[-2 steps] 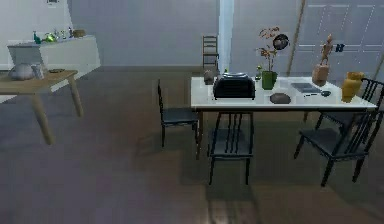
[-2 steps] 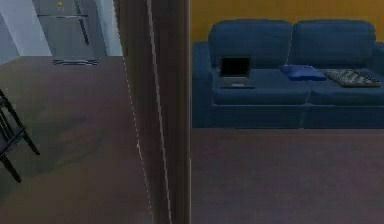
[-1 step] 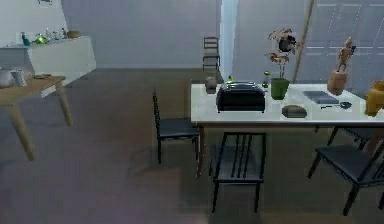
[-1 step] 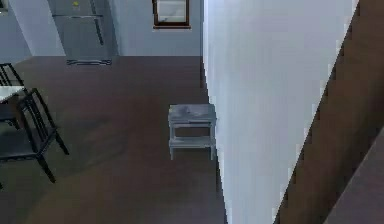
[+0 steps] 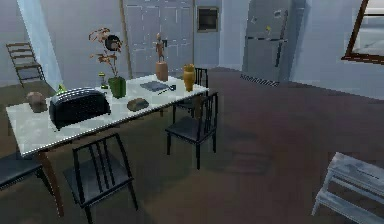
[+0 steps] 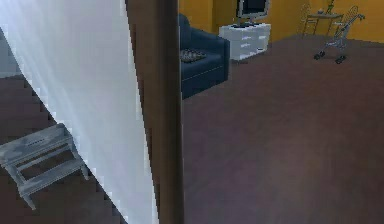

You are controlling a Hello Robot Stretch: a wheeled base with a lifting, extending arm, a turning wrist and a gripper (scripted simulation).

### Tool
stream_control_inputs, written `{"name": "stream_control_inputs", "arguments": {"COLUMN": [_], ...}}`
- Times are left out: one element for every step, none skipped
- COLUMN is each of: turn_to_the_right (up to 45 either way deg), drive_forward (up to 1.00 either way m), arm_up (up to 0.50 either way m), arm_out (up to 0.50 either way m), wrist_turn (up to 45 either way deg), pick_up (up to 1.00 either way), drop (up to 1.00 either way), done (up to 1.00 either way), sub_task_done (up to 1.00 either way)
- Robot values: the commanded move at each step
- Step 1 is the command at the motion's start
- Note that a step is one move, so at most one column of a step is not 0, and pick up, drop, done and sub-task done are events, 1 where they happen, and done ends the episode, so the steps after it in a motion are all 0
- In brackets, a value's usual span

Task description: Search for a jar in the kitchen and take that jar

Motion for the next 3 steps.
{"name": "stream_control_inputs", "arguments": {"turn_to_the_right": [6.0,0.0,3.0], "drive_forward": [0.00,1.00,0.00], "arm_up": [0.00,0.00,0.00], "arm_out": [0.00,0.00,0.00], "wrist_turn": [0.0,0.0,0.0], "pick_up": [0.00,0.00,0.00], "drop": [0.00,0.00,0.00], "done": [0.00,0.00,0.00], "sub_task_done": [0.00,0.00,0.00]}}
